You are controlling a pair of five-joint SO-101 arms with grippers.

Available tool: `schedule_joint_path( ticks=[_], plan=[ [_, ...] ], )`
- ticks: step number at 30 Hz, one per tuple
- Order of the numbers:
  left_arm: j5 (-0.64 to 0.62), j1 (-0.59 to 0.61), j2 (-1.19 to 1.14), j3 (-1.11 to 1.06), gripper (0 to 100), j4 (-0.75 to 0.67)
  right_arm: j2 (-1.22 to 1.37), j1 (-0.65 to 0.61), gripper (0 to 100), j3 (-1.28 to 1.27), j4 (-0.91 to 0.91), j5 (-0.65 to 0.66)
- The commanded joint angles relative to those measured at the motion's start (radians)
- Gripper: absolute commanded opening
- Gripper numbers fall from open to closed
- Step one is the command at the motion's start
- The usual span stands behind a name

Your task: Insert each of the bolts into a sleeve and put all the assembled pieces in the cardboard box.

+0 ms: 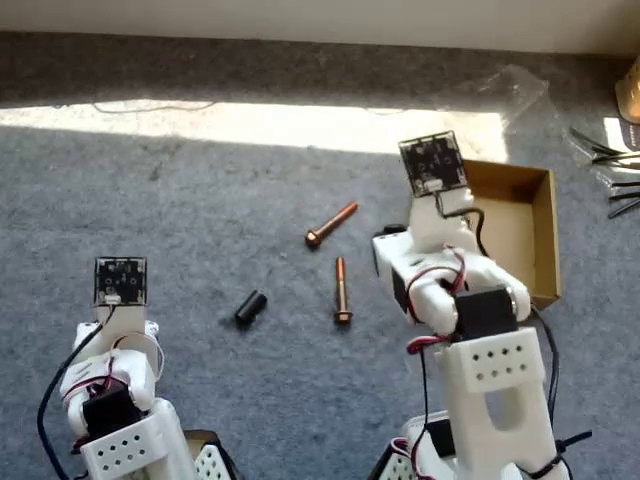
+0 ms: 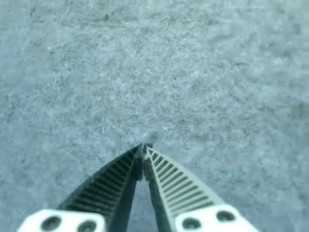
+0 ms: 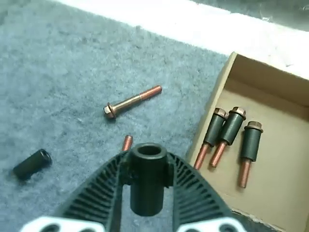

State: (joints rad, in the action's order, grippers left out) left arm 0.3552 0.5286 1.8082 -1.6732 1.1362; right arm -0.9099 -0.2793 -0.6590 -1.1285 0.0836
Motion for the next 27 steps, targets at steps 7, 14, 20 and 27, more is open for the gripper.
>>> schedule_joint_path(
  ticks=[7, 14, 20, 27],
  plan=[
    [0.051, 0.004, 0.007, -0.022, 3, -0.017, -0.282, 0.015, 0.5, -0.11, 0.047, 0.041],
    [0.054, 0.004, 0.007, -0.022, 3, -0.02, -0.355, 0.019, 0.5, -0.305, 0.163, 0.009],
    [0.055, -0.002, 0.008, -0.021, 3, -0.025, -0.458, 0.044, 0.5, -0.372, 0.168, 0.009],
    [0.055, -0.193, 0.005, -0.004, 3, -0.021, -0.676, 0.117, 0.5, -0.479, 0.17, 0.009]
  ],
)
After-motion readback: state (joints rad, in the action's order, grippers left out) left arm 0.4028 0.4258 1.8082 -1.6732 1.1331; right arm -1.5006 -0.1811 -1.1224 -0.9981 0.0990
